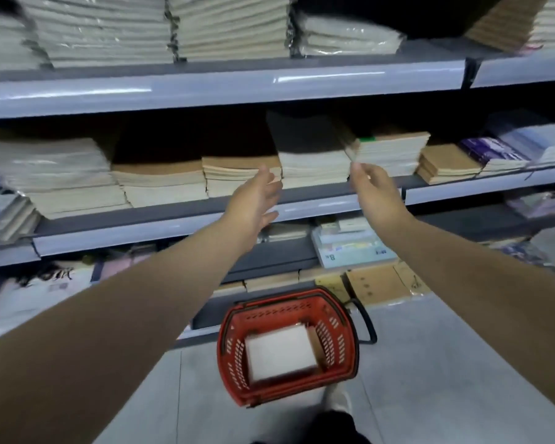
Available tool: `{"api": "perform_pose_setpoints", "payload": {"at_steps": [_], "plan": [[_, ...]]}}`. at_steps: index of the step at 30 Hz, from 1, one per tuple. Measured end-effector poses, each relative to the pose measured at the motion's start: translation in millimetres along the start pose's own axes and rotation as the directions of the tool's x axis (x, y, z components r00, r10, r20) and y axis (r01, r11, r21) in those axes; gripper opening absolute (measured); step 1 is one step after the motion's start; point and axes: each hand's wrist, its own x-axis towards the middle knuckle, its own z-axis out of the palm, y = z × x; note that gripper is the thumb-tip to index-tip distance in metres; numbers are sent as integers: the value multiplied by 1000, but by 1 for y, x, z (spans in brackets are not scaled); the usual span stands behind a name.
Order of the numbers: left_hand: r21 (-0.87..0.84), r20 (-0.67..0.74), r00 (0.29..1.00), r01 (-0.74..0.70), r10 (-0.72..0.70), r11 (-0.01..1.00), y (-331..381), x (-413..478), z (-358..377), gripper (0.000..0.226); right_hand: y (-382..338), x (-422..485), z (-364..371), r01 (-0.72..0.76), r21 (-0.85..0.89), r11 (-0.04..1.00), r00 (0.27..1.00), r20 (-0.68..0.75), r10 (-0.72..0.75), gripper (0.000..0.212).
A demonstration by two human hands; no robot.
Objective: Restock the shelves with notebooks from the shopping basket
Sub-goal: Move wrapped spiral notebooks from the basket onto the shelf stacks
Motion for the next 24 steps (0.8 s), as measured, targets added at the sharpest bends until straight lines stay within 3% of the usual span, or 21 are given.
{"api": "perform_pose_setpoints", "payload": {"at_steps": [7,12,16,19,24], "plan": [[-77,-103,962,246,-253,966,-110,17,-14,56,81,-4,39,-163,-68,984,982,84,168,54],[6,-147,932,335,-330,942,-167,33,-18,50,138,6,56,-253,-87,964,957,125,262,56],[84,-203,913,377,-355,922,-223,52,-17,24,194,13,75,-301,-122,946,938,143,317,55],[141,-248,870,468,-426,872,-282,55,-18,33,245,10,90,-346,-78,935,911,209,355,42],[204,-266,819,563,-508,801,-370,54,-25,21,322,14,115,-415,-41,909,862,300,408,44]]}}
